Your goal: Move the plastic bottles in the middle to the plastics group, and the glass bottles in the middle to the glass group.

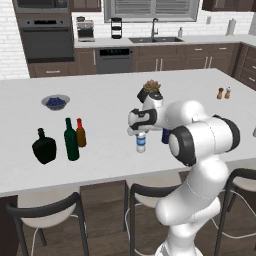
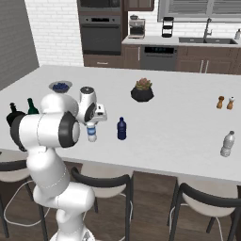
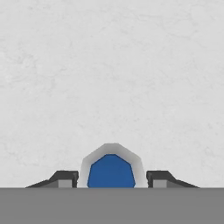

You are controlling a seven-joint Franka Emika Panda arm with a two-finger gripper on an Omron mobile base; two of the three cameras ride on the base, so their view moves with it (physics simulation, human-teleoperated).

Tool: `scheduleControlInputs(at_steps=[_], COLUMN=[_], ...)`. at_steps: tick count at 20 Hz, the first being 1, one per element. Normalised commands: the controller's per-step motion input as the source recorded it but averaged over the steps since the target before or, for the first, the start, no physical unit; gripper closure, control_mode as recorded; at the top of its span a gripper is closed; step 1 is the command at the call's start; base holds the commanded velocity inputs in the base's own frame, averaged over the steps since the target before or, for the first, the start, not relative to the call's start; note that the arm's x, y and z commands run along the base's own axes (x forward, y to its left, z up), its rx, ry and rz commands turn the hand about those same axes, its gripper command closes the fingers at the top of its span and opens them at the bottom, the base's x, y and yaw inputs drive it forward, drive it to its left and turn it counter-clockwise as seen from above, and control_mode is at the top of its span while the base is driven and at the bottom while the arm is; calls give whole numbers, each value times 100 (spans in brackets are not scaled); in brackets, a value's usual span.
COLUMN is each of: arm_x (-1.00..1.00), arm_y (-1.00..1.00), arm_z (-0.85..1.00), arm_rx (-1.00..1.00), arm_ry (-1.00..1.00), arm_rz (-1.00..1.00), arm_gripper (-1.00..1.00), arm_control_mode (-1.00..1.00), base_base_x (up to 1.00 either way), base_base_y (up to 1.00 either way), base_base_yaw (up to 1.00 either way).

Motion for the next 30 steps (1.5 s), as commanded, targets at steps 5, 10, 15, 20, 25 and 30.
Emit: scheduleControlInputs(at_steps=[5, 10, 15, 20, 25, 30], arm_x=[-70, -89, -52, -30, -10, -1], arm_y=[-18, -48, -68, -80, -88, -94], arm_z=[34, 56, 54, 37, 24, 19], arm_rx=[0, 0, 0, -1, -4, -4], arm_ry=[0, 0, 0, 0, 0, 0], arm_rz=[-2, -9, -16, -22, -24, -23], arm_gripper=[100, 100, 100, 100, 100, 100], arm_control_mode=[-100, -100, -100, -100, -100, -100], base_base_x=[0, 0, 0, 0, 0, 0], base_base_y=[0, 0, 0, 0, 0, 0], base_base_yaw=[0, 0, 0, 0, 0, 0])
